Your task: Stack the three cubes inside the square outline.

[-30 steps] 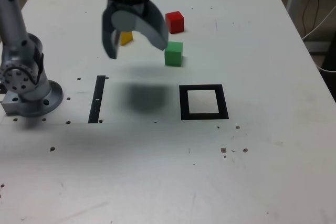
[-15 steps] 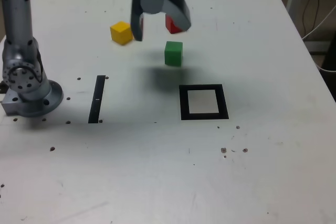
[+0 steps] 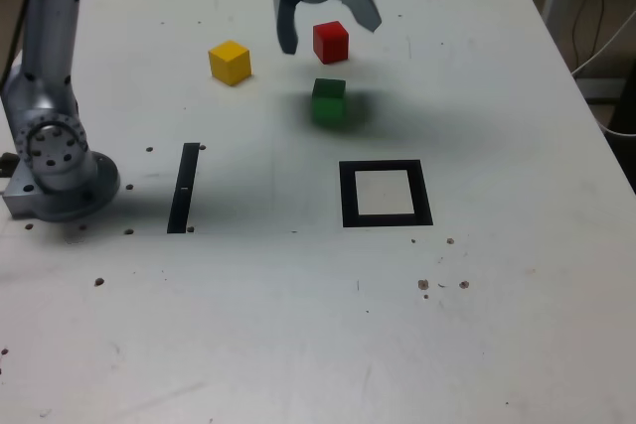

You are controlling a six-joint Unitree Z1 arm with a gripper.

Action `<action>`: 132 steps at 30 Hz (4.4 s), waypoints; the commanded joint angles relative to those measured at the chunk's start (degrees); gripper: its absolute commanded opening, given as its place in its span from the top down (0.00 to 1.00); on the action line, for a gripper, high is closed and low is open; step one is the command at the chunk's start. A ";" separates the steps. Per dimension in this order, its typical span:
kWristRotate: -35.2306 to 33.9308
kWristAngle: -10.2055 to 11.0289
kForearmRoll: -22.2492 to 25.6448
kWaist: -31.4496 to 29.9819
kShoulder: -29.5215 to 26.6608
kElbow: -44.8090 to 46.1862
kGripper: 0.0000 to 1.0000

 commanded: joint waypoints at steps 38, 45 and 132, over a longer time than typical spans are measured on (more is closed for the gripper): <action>-1.76 -0.78 4.09 10.29 11.92 -15.35 0.01; -1.91 -0.83 4.06 10.95 13.47 -15.23 0.01; -5.45 -0.87 8.80 2.58 10.55 -16.33 0.67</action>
